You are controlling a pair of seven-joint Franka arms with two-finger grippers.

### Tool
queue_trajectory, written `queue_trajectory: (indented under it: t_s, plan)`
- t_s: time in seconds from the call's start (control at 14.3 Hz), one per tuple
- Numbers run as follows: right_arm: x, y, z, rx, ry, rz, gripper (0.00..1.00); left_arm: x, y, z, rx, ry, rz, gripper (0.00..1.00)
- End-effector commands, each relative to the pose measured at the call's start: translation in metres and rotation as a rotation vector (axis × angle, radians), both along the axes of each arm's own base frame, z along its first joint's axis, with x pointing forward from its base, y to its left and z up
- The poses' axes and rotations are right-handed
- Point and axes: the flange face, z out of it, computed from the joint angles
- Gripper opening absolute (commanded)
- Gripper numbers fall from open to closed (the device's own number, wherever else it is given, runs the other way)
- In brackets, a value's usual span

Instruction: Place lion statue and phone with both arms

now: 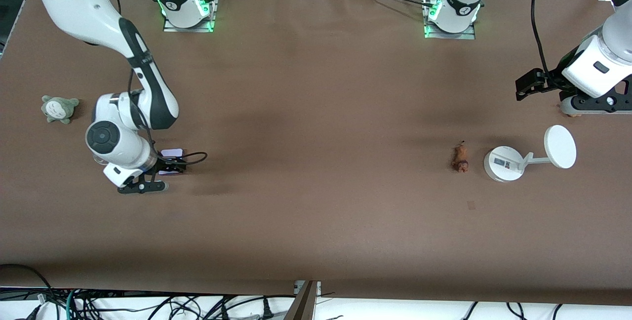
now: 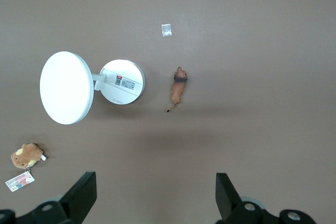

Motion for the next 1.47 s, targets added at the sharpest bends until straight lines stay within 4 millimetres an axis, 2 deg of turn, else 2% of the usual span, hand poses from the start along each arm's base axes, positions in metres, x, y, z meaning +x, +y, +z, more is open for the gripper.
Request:
queue_trajectory:
  t_s: [0.0, 0.21, 0.35, 0.42, 0.63, 0.77, 0.84, 0.91, 1.05, 1.26, 1.4]
  plan:
    - [-0.014, 0.002, 0.088, 0.007, 0.027, -0.003, 0.99, 0.0, -0.001, 0.006, -0.013, 0.006, -0.01, 1.0]
    - [-0.016, 0.019, 0.177, 0.017, 0.068, 0.005, 0.99, 0.0, -0.002, 0.007, -0.013, 0.004, -0.012, 1.0]
    - [-0.015, 0.019, 0.241, 0.026, 0.115, -0.013, 0.99, 0.0, -0.001, 0.007, -0.013, 0.004, -0.01, 1.0]
    - [-0.019, 0.018, 0.267, 0.025, 0.14, -0.015, 0.99, 0.0, -0.002, 0.006, -0.013, 0.006, -0.012, 1.0]
    - [-0.033, 0.014, 0.306, 0.013, 0.212, -0.025, 0.99, 0.0, -0.002, 0.007, -0.013, 0.004, -0.012, 1.0]
    - [-0.048, 0.009, 0.349, 0.009, 0.218, -0.031, 0.99, 0.0, -0.003, 0.008, -0.014, 0.002, -0.013, 1.0]
    - [-0.059, 0.005, 0.364, 0.002, 0.238, -0.05, 0.99, 0.0, -0.002, 0.008, -0.013, 0.002, -0.012, 1.0]
    - [-0.076, 0.004, 0.388, 0.007, 0.224, -0.06, 0.99, 0.0, -0.001, 0.007, -0.013, 0.004, -0.01, 1.0]
    - [-0.088, -0.001, 0.376, 0.005, 0.22, -0.063, 0.99, 0.0, -0.002, 0.008, -0.014, 0.003, -0.013, 1.0]
    - [-0.089, -0.001, 0.333, 0.002, 0.218, -0.06, 0.99, 0.0, -0.002, 0.007, -0.013, 0.004, -0.012, 1.0]
    - [-0.104, -0.007, 0.326, 0.008, 0.194, -0.067, 0.99, 0.0, -0.001, 0.007, -0.013, 0.004, -0.01, 1.0]
